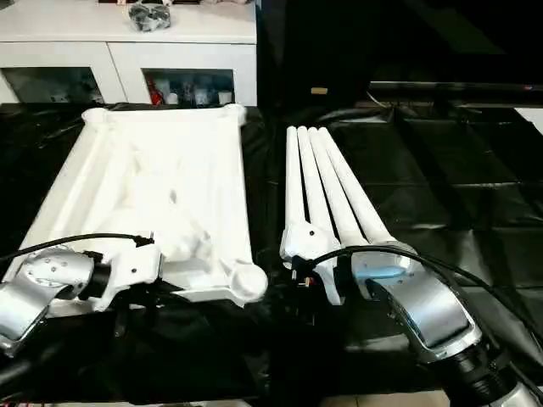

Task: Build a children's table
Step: Move table base

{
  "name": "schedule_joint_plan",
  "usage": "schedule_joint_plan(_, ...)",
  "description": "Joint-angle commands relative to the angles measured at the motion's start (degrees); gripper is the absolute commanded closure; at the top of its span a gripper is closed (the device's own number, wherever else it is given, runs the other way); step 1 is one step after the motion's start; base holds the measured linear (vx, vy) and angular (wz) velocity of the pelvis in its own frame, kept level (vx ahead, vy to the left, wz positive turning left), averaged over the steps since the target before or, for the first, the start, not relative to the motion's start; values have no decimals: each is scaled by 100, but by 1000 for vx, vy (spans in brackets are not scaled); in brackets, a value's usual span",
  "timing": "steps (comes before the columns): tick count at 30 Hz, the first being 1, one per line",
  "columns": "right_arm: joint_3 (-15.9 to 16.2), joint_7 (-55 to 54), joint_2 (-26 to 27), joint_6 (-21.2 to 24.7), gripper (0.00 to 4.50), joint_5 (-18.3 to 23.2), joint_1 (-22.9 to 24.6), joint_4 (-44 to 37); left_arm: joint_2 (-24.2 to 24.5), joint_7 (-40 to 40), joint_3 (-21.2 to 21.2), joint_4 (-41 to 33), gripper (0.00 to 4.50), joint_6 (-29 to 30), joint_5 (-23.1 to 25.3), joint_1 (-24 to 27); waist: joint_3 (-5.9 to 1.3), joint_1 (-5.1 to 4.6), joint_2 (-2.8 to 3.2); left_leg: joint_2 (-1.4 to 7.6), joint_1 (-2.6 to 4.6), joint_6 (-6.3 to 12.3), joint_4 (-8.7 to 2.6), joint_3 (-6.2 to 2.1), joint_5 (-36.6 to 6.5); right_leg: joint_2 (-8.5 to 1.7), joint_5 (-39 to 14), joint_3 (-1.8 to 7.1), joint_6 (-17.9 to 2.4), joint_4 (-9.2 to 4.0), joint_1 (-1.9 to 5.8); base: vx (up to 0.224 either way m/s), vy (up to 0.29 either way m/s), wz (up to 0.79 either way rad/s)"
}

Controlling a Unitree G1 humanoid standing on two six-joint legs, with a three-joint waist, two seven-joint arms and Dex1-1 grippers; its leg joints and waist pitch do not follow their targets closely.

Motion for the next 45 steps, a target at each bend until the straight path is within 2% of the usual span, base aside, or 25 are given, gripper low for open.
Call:
schedule_joint_plan(1, 9, -45, 11, -62, 0, -51, 34, -124, 189, 205, 24, -181, 446, -136, 364, -136, -311, 31, 55, 297, 149, -36, -443, -124, -1266, -409, -352, 201, -1309, -453, 137, 0, 0, 0)
schedule_joint_plan(3, 11, -76, 40, -78, 0, -70, 54, -119, 313, 190, 12, -310, 446, -156, 506, -152, -311, 40, 86, 302, 157, -92, -451, -128, -1321, -406, -323, 200, -1330, -444, 131, 0, 0, 0)
schedule_joint_plan(12, 19, -188, 128, -94, 0, -93, 124, -125, 899, 78, 146, -1026, 446, 377, 795, 143, -311, 28, 102, 293, 141, -119, -458, -136, -1287, -396, 12, 182, -1402, -403, 144, 0, 0, 0)
schedule_joint_plan(15, 23, -208, 155, -104, 0, -103, 139, -120, 1014, 129, 279, -1263, 446, 701, 877, 259, -308, 27, 97, 291, 152, -122, -457, -128, -1324, -396, -8, 188, -1415, -409, 139, 0, 0, 0)
schedule_joint_plan(16, 25, -216, 180, -115, 0, -122, 150, -110, 1079, 206, 381, -1485, 446, 1021, 845, 364, -308, 29, 101, 288, 160, -123, -450, -121, -1343, -395, -58, 191, -1409, -418, 132, 0, 0, 0)
schedule_joint_plan(17, 25, -216, 180, -115, 0, -122, 150, -110, 1079, 206, 381, -1485, 446, 1021, 845, 364, -310, 30, 115, 291, 156, -128, -451, -130, -1332, -405, -45, 191, -1418, -409, 138, 0, 0, 0)
schedule_joint_plan(18, 28, -225, 199, -129, 0, -134, 157, -97, 1046, 364, 511, -1671, 446, 1356, 786, 454, -300, 20, 111, 287, 140, -139, -467, -137, -1361, -398, -98, 183, -1412, -413, 145, 0, 0, 0)
schedule_joint_plan(19, 28, -229, 204, -133, 0, -136, 159, -93, 1019, 428, 557, -1732, 446, 1484, 765, 482, -303, 25, 110, 290, 156, -145, -459, -135, -1377, -393, -91, 184, -1418, -415, 132, 0, 0, 0)
schedule_joint_plan(21, 31, -242, 221, -143, 0, -140, 153, -75, 907, 657, 648, -1812, 446, 1642, 783, 525, -302, 21, 91, 283, 145, -122, -450, -129, -1343, -393, -40, 190, -1436, -413, 141, 0, 0, 0)
schedule_joint_plan(22, 35, -250, 235, -152, 0, -144, 144, -56, 859, 773, 648, -1833, 446, 1709, 858, 551, -302, 24, 74, 276, 147, -95, -442, -121, -1318, -391, -51, 192, -1436, -426, 138, 0, 0, 0)
schedule_joint_plan(26, 45, -267, 259, -182, 0, -155, 112, -5, 687, 990, 593, -1979, 446, 2116, 1004, 633, -305, 35, 84, 279, 144, -70, -441, -131, -1259, -393, -74, 193, -1413, -427, 142, 0, 0, 0)
schedule_joint_plan(28, 43, -263, 262, -188, 0, -166, 94, 12, 553, 1072, 588, -1963, 446, 2145, 996, 635, -308, 37, 84, 280, 139, -57, -437, -134, -1215, -391, -23, 189, -1409, -424, 145, 0, 0, 0)
schedule_joint_plan(30, 39, -259, 259, -196, 0, -181, 86, 22, 361, 1314, 540, -1720, 446, 1820, 1006, 597, -314, 32, 87, 277, 136, -41, -430, -131, -1190, -383, 90, 188, -1413, -418, 146, 0, 0, 0)
schedule_joint_plan(33, 29, -258, 238, -199, 0, -187, 90, 15, 380, 1475, 380, -1422, 446, 1524, 1192, 551, -319, 45, 75, 267, 125, 2, -421, -131, -1167, -388, 120, 192, -1378, -425, 161, 0, 0, 0)
schedule_joint_plan(36, -19, -257, 198, -192, 0, -204, 126, -21, 266, 1562, 379, -1401, 446, 1461, 1059, 579, -310, 37, 77, 271, 143, -17, -426, -129, -1295, -390, -112, 196, -1346, -444, 143, 0, 0, 0)
schedule_joint_plan(38, -45, -264, 178, -196, 0, -212, 146, -36, 206, 1470, 379, -1504, 446, 1535, 959, 638, -300, 37, 102, 277, 153, -64, -437, -131, -1410, -390, -333, 200, -1339, -456, 129, 0, 0, 0)
schedule_joint_plan(40, -74, -286, 166, -200, 0, -227, 166, -46, 147, 1285, 398, -1627, 403, 1739, 792, 716, -299, 34, 96, 280, 156, -89, -444, -132, -1435, -388, -388, 199, -1329, -459, 126, 0, 0, 0)
schedule_joint_plan(43, -108, -308, 152, -204, 0, -236, 182, -55, 244, 1019, 367, -1765, 391, 1893, 704, 830, -312, 22, 93, 279, 138, -65, -438, -139, -1314, -392, -185, 198, -1351, -443, 143, 0, 0, 0)
schedule_joint_plan(45, -169, -353, 154, -224, 0, -233, 189, -48, 326, 1035, 351, -1778, 359, 1728, 792, 849, -315, 24, 82, 271, 145, -17, -423, -127, -1272, -379, -119, 197, -1347, -449, 134, 0, 0, 0)
